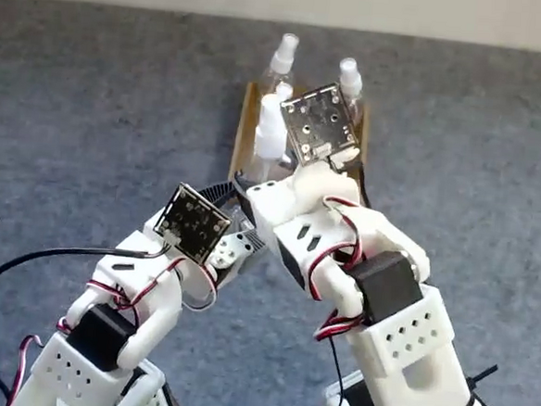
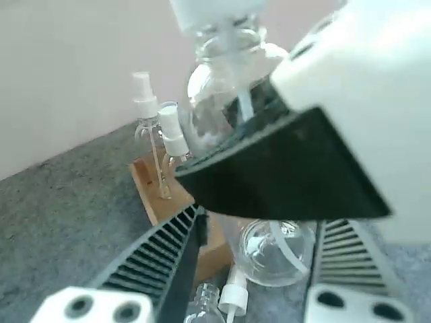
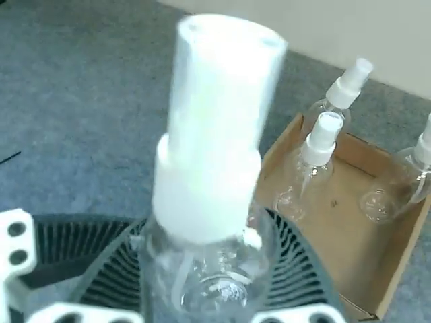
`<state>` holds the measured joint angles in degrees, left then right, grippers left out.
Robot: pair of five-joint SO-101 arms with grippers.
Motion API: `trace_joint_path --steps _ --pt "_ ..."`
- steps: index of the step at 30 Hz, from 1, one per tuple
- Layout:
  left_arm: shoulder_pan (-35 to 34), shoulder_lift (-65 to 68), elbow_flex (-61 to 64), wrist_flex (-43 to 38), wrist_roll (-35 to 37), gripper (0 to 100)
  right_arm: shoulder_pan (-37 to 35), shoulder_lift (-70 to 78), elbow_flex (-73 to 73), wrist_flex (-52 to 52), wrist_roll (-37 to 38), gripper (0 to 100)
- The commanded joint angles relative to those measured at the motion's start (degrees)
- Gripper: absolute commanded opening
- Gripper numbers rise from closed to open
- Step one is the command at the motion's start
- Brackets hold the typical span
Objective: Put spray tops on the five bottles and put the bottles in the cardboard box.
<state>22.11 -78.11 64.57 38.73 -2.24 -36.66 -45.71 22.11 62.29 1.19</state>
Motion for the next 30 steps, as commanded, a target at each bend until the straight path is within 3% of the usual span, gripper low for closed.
trace_joint_path --steps 1,9,14,16,21,30 --pt "-2.33 -0.57 -0.04 -1.93 0.18 23 2.51 -2.15 -2.51 3.65 2.64 0.3" --pt "-2.24 -1.19 0.31 -2.29 0.00 23 11.56 -1.89 -2.24 1.80 5.63 0.3" --pt "-5.76 -2.59 4.18 -0.62 -0.18 23 25.54 -0.92 1.45 -12.88 7.12 0.3" --pt "-8.84 -4.44 5.76 -0.62 -0.18 23 28.09 1.45 5.58 -20.62 7.30 0.3" --pt "-16.04 -10.24 9.71 -0.70 -0.18 23 30.20 11.12 13.49 -35.65 6.95 0.3" --pt "-16.57 -13.41 11.03 -0.70 -0.18 23 29.23 27.21 15.25 -51.47 0.35 0.3"
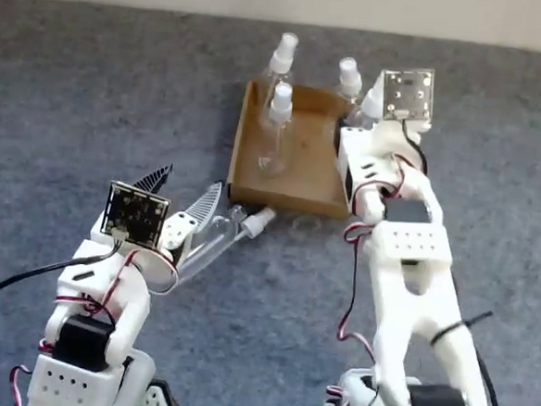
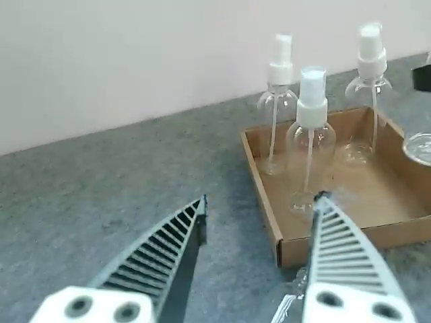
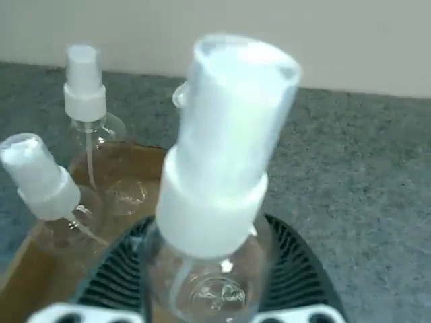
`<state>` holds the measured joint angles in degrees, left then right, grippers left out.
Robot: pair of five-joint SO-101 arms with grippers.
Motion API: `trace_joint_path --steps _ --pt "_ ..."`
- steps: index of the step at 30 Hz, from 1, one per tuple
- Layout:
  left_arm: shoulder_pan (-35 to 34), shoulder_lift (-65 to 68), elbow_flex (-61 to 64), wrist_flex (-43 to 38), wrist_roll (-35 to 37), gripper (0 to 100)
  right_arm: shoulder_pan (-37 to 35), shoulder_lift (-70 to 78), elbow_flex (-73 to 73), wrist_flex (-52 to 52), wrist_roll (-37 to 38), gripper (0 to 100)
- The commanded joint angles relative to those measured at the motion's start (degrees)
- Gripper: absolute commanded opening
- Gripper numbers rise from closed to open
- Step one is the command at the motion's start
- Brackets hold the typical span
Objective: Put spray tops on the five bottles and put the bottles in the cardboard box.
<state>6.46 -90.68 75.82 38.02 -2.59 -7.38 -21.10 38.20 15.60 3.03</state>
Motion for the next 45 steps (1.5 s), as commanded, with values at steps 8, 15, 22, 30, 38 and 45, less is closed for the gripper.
trace_joint_path --steps 8,15,22,30,38,45 --pt "-0.84 -1.01 2.77 -4.13 0.18 23 -2.51 11.38 -0.92 -13.32 -1.49 0.3" --pt "-0.84 -0.92 2.86 -4.57 0.18 23 -2.51 16.04 -1.01 -18.59 -1.49 0.3" --pt "-0.84 -0.92 2.86 -4.48 0.18 23 -2.51 19.56 -1.01 -22.20 -1.49 0.3" --pt "-0.84 -1.01 2.86 -4.48 0.18 23 -2.51 20.00 -0.92 -21.85 -1.49 0.4" --pt "-0.84 -1.19 2.86 -4.48 0.26 23 -2.59 20.00 -0.75 -21.76 -1.76 11.9" --pt "-0.92 -1.27 2.86 -4.48 0.26 23 -3.47 20.00 -0.57 -21.76 -1.76 13.2"
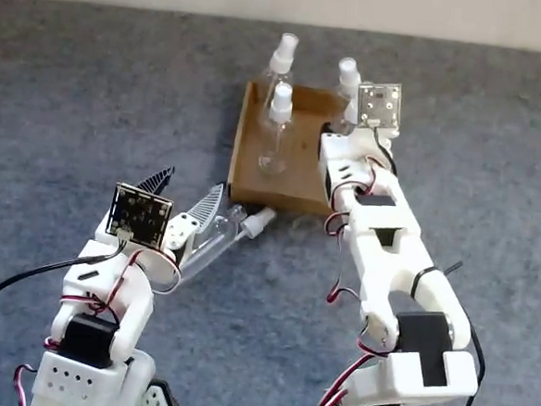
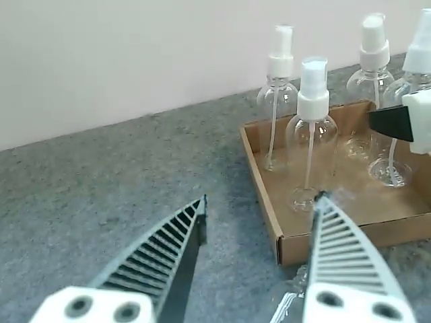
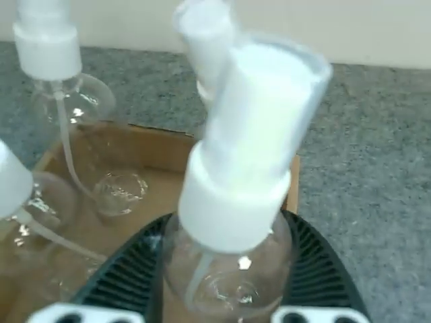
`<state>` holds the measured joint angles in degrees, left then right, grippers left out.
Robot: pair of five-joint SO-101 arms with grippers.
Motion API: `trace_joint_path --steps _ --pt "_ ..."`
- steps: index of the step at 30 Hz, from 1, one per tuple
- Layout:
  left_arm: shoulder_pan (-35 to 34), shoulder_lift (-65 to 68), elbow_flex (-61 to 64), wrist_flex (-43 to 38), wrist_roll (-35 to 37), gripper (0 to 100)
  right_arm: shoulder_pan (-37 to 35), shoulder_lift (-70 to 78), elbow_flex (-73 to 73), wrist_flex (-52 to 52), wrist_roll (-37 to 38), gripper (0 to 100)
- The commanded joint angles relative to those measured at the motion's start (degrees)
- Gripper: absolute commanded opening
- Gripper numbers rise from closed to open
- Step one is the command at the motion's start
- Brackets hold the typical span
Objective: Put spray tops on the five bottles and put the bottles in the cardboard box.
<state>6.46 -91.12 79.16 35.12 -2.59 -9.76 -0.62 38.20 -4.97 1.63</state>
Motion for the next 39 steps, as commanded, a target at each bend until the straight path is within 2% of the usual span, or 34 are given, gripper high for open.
trace_joint_path --steps 1,6,24,29,39 --pt "-0.92 -0.84 -0.48 -1.58 0.26 23 -1.10 -0.48 -0.57 -1.19 -0.35 13.2" --pt "-1.10 -0.92 -0.48 -1.58 0.26 23 -1.10 -0.48 -0.57 -1.19 -0.35 17.9" --pt "-1.10 -0.92 -0.57 -1.58 0.26 23 -1.10 -0.40 -0.57 -1.10 -0.35 18.7" --pt "-1.10 -0.92 -0.66 -1.58 0.26 23 -1.10 -0.40 -0.57 -1.10 -0.35 23.8" --pt "-1.10 -0.92 -0.66 -1.58 0.26 23 -1.10 -0.48 -0.57 -1.10 -0.09 23.9"
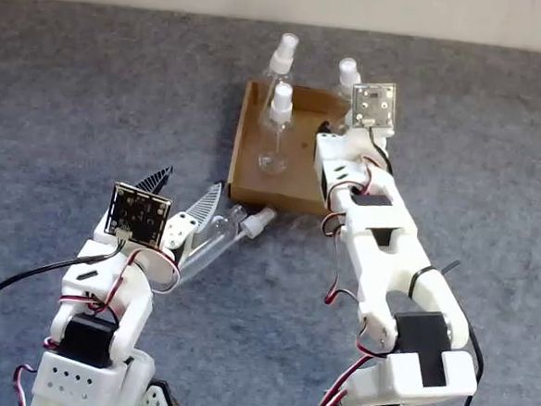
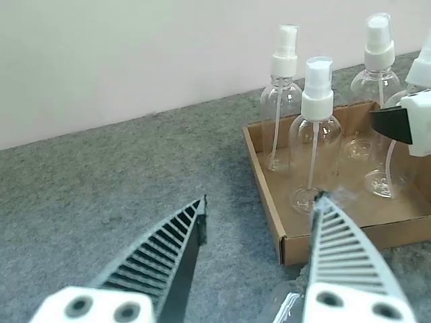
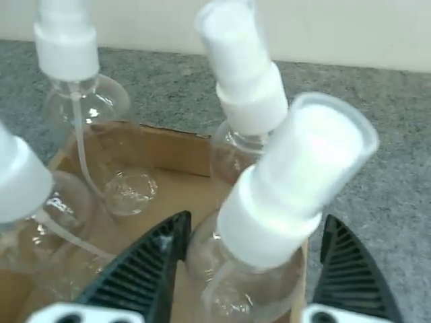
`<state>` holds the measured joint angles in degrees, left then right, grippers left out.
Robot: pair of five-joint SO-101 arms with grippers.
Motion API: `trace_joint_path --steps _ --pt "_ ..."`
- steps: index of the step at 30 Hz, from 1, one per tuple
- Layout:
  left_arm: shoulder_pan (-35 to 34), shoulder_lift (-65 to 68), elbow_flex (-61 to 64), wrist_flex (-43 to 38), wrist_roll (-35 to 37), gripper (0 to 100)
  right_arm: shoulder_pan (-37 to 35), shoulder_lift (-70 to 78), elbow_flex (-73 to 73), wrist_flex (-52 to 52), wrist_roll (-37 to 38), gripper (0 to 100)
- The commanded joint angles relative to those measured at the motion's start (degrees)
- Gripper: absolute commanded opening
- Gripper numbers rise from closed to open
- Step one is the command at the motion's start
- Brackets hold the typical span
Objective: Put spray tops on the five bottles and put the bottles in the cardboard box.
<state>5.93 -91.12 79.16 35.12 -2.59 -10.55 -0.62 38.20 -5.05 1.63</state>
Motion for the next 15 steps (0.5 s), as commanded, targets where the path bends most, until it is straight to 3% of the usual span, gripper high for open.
trace_joint_path --steps 1,9,15 --pt "-0.57 -0.92 -0.66 -1.58 0.26 23 -0.31 -0.66 -0.57 -1.01 -0.09 23.9" --pt "-0.57 -0.92 -0.66 -1.58 0.26 23 0.04 -1.01 -7.96 13.41 -0.35 24.1" --pt "-0.57 -0.92 -0.66 -1.58 0.26 23 -0.31 -1.01 -12.09 16.92 -0.35 24.1"
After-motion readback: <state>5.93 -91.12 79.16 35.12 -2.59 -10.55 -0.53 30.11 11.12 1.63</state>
